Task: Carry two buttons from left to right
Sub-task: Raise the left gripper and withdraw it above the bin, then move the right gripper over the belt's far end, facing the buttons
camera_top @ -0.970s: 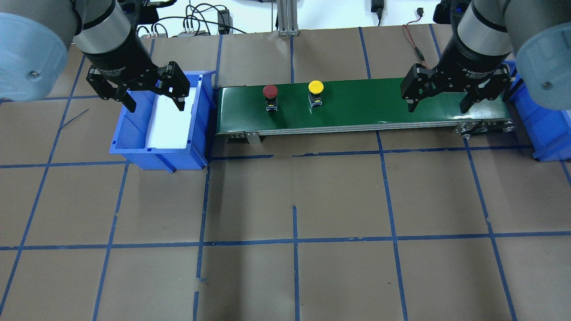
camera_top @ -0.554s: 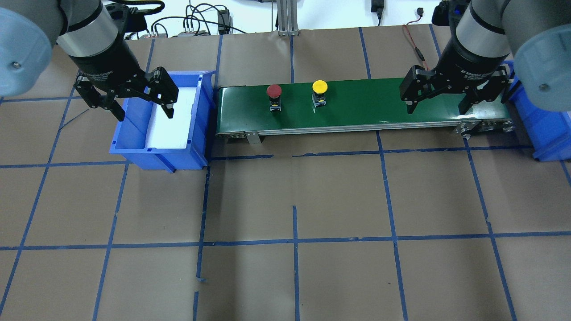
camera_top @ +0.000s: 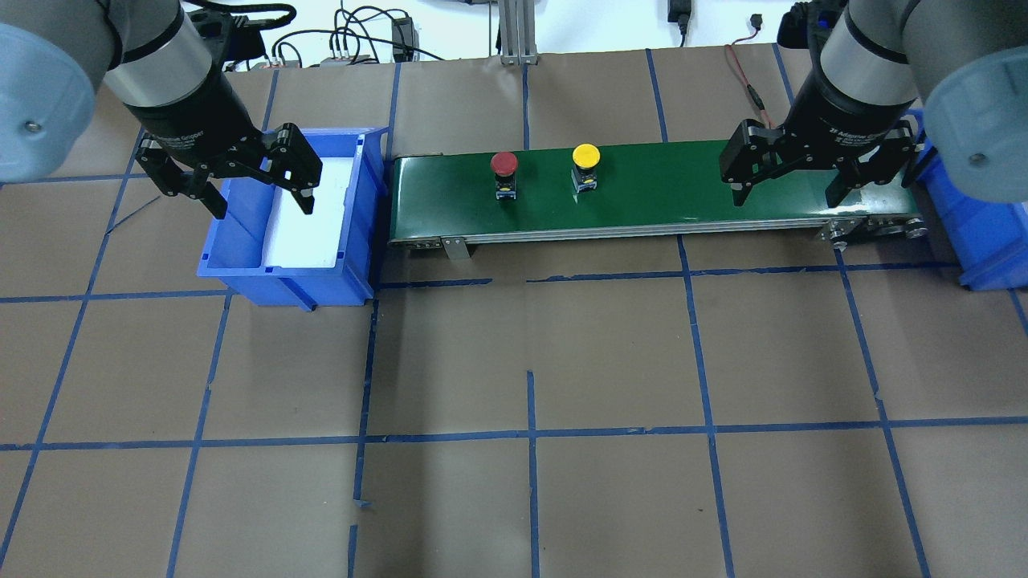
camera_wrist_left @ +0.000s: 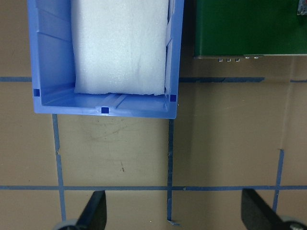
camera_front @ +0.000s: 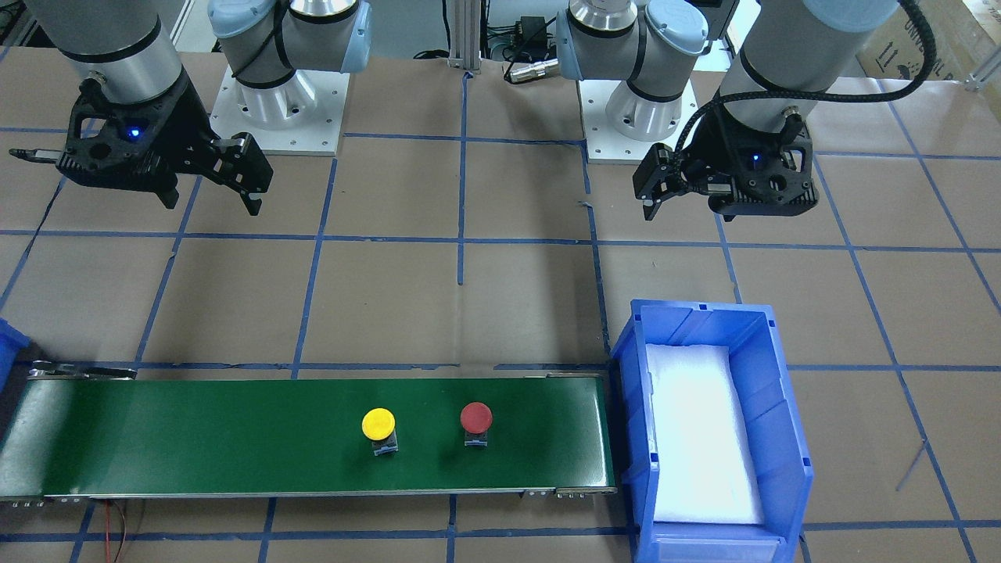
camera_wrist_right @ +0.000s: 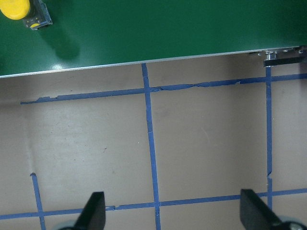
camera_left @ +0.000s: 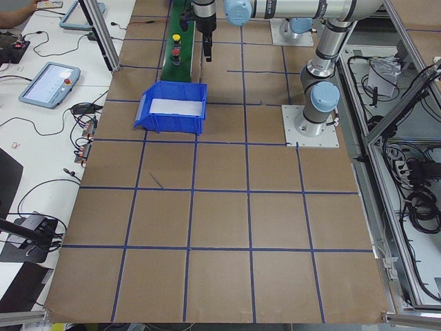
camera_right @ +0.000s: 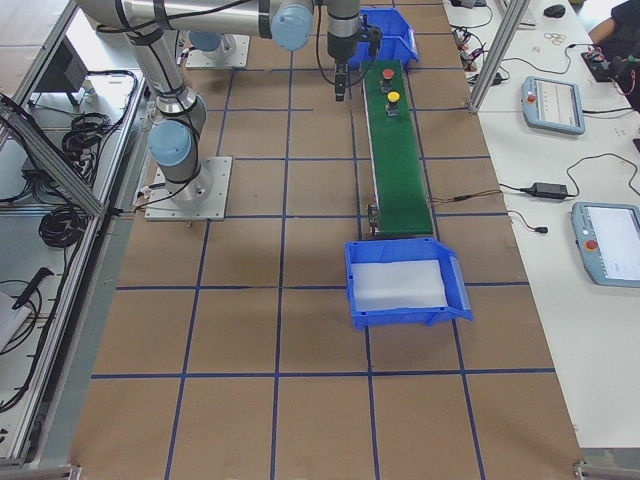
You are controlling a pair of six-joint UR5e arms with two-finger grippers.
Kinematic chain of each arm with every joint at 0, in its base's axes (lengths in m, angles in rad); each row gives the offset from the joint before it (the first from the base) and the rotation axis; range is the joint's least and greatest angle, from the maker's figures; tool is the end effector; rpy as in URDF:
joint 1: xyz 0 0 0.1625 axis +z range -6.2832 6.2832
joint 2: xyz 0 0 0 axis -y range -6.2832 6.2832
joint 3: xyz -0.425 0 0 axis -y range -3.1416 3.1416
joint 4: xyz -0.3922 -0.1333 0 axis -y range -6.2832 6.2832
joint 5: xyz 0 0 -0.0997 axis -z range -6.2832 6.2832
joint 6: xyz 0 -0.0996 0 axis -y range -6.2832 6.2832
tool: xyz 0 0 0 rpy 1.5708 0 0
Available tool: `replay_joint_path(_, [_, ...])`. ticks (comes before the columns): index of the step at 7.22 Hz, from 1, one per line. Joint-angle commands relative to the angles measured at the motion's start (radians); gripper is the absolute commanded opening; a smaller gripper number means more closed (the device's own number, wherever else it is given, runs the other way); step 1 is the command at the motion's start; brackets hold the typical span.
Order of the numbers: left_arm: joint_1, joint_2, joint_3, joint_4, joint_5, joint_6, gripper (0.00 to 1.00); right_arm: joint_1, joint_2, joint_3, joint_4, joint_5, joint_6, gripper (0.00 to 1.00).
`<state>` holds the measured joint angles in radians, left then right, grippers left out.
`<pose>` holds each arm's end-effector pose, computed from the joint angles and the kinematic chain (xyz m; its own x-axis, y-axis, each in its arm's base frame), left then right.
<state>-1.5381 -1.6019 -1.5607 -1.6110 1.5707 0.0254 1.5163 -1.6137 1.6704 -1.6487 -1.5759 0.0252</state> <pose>-0.1169 -0.5028 0.4735 -1.0000 -0.0073 0.0016 -0.0072 0.9981 0.0611 0.1067 -0.4817 0.4674 -0.9968 0.0797 0.0046 0.0796 0.9966 -0.0213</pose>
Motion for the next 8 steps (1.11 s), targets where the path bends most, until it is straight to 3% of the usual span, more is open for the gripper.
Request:
replay_joint_path(1, [-0.007, -0.001, 0.008, -0.001, 0.0, -0.012, 1.0, 0.004, 0.006, -0.011, 0.0, -0.004, -0.001, 1.0])
replay_joint_path(2, [-0.013, -0.001, 0.017, 0.003, -0.003, -0.012, 1.0, -0.004, 0.008, -0.005, 0.001, -0.006, 0.004, 1.0])
replay_joint_path(4, [-0.033, -0.001, 0.021, 0.002, -0.003, -0.012, 1.0, -0.002, 0.114, -0.012, -0.029, 0.002, 0.004, 1.0])
replay_joint_path(5, [-0.042, -0.001, 0.019, -0.004, -0.001, -0.01, 1.0, -0.005, 0.173, -0.018, -0.183, 0.005, -0.019, 1.0])
replay_joint_path(8, [-0.05, 0.0, 0.021, 0.0, 0.008, -0.007, 1.0, -0.129, 0.402, -0.176, -0.218, 0.017, -0.153, 1.0])
